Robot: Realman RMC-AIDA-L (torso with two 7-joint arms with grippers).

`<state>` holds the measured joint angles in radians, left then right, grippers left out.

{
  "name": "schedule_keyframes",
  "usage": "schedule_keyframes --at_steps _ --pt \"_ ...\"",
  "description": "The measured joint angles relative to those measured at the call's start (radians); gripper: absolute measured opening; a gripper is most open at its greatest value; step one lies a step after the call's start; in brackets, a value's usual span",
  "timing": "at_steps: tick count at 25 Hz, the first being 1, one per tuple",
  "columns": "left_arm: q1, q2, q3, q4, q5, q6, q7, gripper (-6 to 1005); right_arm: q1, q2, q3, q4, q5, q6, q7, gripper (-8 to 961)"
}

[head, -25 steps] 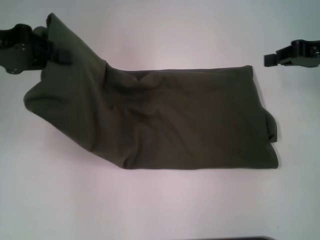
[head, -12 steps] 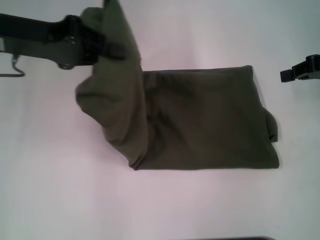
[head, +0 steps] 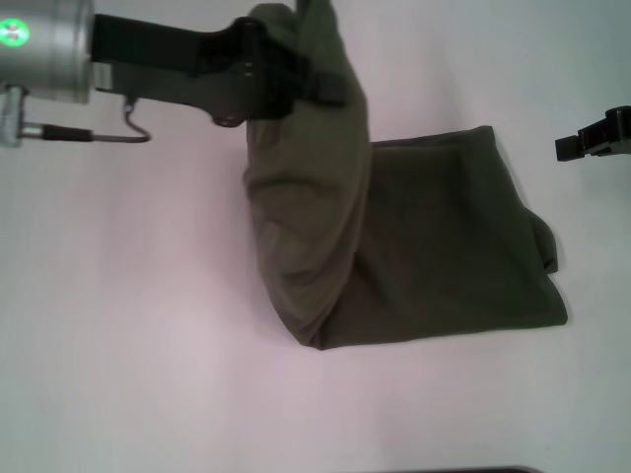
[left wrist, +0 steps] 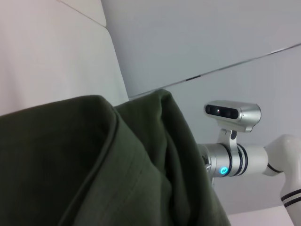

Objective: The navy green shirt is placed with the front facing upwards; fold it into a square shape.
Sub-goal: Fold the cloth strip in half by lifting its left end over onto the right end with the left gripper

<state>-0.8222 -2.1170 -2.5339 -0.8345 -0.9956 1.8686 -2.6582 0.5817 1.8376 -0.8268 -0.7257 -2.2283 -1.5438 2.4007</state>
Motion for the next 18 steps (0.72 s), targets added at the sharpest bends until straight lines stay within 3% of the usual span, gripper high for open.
schedule_keyframes --at_steps 9,13,18 --pt "-0.07 -0.043 0.055 0.036 -0.028 -0.052 0.006 77 0.013 0.007 0.0 0.004 -0.003 -0.001 0.009 18" --pt "-0.079 -0.047 0.181 0.108 -0.1 -0.155 0.014 78 0.017 0.009 -0.001 0.007 -0.004 0.0 0.012 18" --pt "-0.081 -0.048 0.254 0.169 -0.156 -0.258 0.035 79 0.018 0.011 0.0 0.011 -0.004 0.002 0.014 22"
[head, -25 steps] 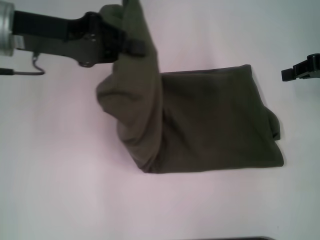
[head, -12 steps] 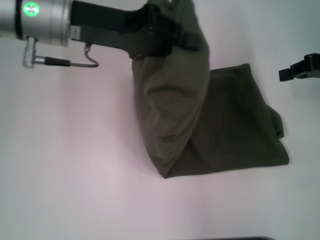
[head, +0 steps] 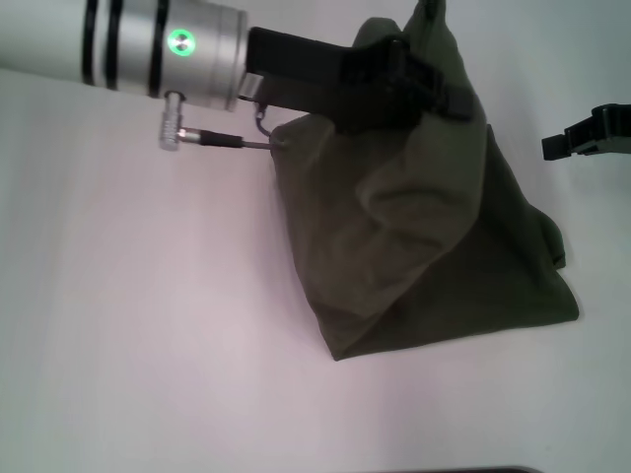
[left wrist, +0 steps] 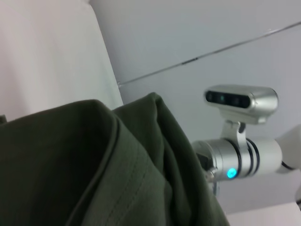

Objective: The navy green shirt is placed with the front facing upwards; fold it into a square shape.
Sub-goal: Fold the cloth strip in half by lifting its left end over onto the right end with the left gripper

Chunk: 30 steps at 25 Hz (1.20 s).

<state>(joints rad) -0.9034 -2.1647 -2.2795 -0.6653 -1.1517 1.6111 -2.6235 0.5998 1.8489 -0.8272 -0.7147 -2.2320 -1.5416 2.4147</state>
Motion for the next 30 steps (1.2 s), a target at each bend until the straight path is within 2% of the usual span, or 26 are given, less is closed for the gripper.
schedule_keyframes --at_steps 5,10,17,30 --pt "-0.007 -0.005 0.106 0.035 -0.035 -0.126 -0.012 81 0.001 0.001 0.0 0.001 0.0 0.005 0.012 28" --pt "-0.03 -0.005 0.197 0.029 -0.036 -0.169 -0.073 82 0.004 0.001 0.0 0.001 -0.001 0.008 0.017 33" --pt "-0.059 0.001 0.394 -0.119 0.034 -0.213 -0.272 84 0.006 0.001 -0.006 0.001 -0.002 0.016 0.033 32" --pt "-0.234 -0.002 0.422 -0.088 0.126 -0.249 -0.347 88 0.011 0.003 -0.008 0.003 -0.021 0.022 0.059 33"
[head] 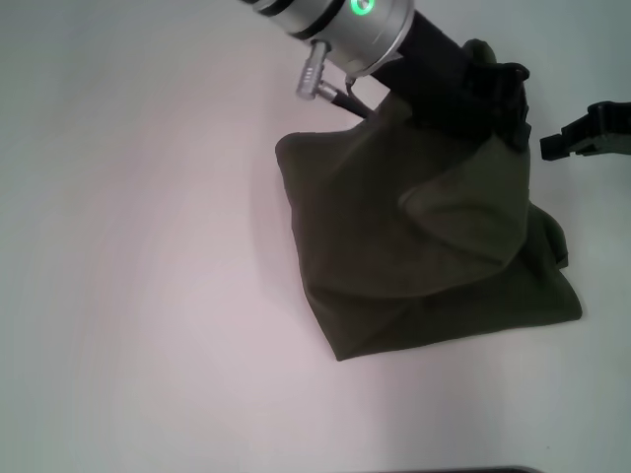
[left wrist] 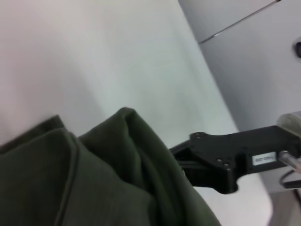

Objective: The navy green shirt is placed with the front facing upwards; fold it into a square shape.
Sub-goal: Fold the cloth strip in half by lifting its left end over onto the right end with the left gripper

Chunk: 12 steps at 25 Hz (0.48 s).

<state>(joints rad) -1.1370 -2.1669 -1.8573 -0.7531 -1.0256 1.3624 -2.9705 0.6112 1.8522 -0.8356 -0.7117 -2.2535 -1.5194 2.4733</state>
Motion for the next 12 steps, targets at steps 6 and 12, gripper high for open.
schedule_keyframes --at_steps 6,12 --pt "-0.054 -0.002 0.009 0.071 0.042 -0.041 -0.006 89 0.005 0.007 0.005 0.0 -0.019 0.005 0.004 32" --pt "-0.066 -0.002 0.024 0.087 0.044 -0.057 -0.007 91 0.005 0.009 0.005 0.001 -0.02 0.006 0.008 33"
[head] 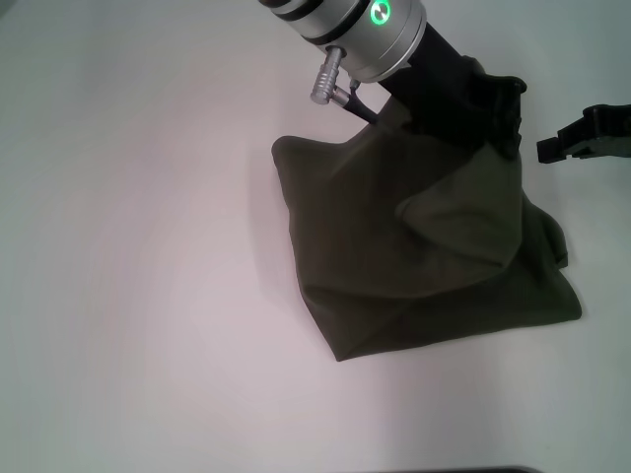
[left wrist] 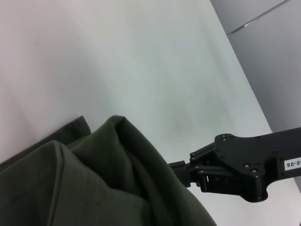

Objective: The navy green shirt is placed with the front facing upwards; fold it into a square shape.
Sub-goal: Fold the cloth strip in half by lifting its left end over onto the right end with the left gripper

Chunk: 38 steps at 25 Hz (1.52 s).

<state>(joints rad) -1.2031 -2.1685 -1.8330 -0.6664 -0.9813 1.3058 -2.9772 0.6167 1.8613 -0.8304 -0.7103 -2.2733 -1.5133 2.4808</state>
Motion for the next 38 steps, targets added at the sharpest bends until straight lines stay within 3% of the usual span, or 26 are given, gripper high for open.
schedule_keyframes --at_steps 15,20,22,25,30,33,36,38 --pt "0.055 -0.001 -0.022 -0.029 -0.012 0.015 0.012 95 -0.001 -0.002 0.001 0.0 -0.002 -0.004 0.008 57" --pt "0.072 0.004 -0.061 -0.048 -0.013 0.018 0.016 289 -0.003 -0.02 0.003 -0.016 -0.002 -0.018 0.026 66" --pt "0.089 0.005 -0.072 -0.079 -0.013 0.033 0.018 327 -0.014 -0.041 0.013 -0.036 -0.003 -0.033 0.054 70" --pt "0.12 0.01 -0.109 -0.13 -0.013 0.067 0.027 384 -0.019 -0.05 0.038 -0.041 -0.006 -0.047 0.058 75" --pt "0.228 0.018 -0.277 -0.286 -0.018 0.216 0.083 478 -0.018 -0.051 0.061 -0.042 -0.012 -0.061 0.052 85" --pt "0.29 0.034 -0.357 -0.342 -0.027 0.297 0.101 583 -0.008 -0.048 0.059 -0.042 -0.013 -0.061 0.055 90" --pt "0.339 0.07 -0.411 -0.348 -0.039 0.385 0.126 712 0.011 -0.044 0.055 -0.041 -0.016 -0.071 0.06 126" --pt "0.373 0.099 -0.45 -0.334 -0.058 0.447 0.166 710 0.024 -0.039 0.053 -0.038 -0.016 -0.078 0.06 160"
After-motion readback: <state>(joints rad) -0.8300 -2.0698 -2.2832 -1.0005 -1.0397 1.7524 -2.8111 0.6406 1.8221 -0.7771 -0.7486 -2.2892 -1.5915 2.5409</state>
